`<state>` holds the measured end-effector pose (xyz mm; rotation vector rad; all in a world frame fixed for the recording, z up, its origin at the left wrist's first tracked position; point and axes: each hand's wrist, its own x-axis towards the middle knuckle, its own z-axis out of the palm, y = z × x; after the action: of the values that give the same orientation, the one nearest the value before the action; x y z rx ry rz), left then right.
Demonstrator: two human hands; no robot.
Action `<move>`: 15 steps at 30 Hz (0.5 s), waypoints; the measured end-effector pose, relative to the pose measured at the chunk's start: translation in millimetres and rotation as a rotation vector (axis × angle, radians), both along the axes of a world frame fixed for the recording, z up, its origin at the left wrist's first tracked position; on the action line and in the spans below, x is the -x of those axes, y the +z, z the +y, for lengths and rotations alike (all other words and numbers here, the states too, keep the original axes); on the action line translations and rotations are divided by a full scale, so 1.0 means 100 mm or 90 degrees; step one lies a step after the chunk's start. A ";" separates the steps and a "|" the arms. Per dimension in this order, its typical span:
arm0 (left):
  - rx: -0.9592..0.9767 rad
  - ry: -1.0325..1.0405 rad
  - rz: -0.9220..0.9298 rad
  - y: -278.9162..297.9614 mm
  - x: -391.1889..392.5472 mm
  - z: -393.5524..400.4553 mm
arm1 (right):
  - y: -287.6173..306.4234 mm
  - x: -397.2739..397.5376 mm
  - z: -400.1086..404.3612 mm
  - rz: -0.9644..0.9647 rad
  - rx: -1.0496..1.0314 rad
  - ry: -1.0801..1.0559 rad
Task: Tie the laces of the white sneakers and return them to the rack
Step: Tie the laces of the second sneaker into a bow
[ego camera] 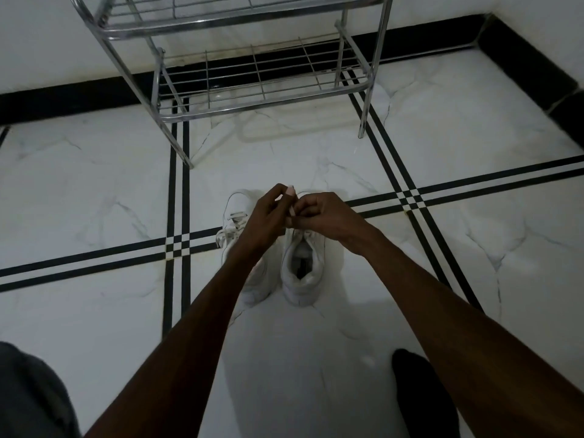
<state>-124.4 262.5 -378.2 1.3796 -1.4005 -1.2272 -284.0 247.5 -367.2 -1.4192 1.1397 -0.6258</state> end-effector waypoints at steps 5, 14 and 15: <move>-0.092 0.005 -0.009 -0.07 -0.05 0.03 | 0.08 0.14 -0.14 0.107 0.079 0.020; -0.089 0.072 -0.014 -0.18 0.04 0.05 | -0.04 0.14 -0.18 0.313 0.347 -0.100; -0.097 0.055 -0.025 -0.20 0.01 0.04 | -0.04 0.13 -0.18 0.275 0.344 -0.132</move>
<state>-125.3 266.4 -398.7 1.5605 -1.2812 -1.2771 -297.4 229.8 -371.4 -1.9760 1.5452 -0.8416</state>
